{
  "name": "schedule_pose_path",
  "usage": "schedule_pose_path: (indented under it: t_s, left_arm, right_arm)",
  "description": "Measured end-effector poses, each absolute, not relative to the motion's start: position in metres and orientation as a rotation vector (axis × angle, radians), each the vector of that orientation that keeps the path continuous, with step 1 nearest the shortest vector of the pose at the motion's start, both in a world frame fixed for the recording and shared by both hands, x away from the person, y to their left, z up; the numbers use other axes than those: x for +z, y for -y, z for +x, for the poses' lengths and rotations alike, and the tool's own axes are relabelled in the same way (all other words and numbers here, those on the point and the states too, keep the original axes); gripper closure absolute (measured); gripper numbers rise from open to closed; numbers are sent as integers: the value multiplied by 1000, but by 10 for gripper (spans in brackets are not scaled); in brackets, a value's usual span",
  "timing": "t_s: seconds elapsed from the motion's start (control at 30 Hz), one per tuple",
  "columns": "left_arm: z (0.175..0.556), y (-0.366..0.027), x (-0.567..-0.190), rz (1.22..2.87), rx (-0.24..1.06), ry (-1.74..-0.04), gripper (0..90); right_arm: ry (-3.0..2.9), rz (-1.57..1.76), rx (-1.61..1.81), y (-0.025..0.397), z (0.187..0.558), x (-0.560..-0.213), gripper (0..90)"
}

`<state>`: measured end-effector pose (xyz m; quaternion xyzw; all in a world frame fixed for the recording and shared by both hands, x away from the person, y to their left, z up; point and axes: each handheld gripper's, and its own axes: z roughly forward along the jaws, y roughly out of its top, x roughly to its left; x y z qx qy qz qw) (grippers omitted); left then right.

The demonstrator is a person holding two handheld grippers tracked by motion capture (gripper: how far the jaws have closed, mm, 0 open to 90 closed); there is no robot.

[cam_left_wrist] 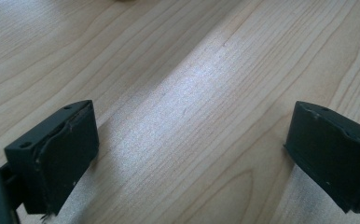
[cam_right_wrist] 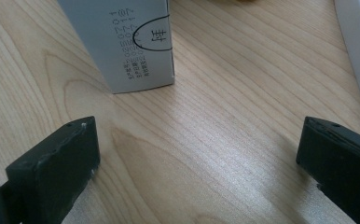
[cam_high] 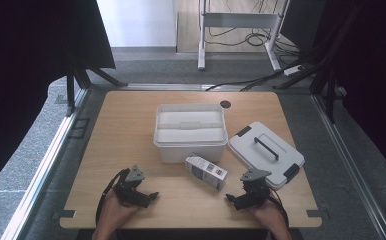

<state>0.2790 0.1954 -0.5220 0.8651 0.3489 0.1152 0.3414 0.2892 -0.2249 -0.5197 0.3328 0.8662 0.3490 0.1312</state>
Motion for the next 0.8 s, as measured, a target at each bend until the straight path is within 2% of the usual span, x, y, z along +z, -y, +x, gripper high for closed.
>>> schedule_pose_path:
  t_s: [0.43,0.8]
  left_arm:
    - [279,-195,-522,2250,300,-908,21]
    - [279,-195,-522,2250,300,-908,21]
  right_arm:
    - [-2536,972,998,225,290,-515,33]
    - [-2591,946,977,218,295,-493,54]
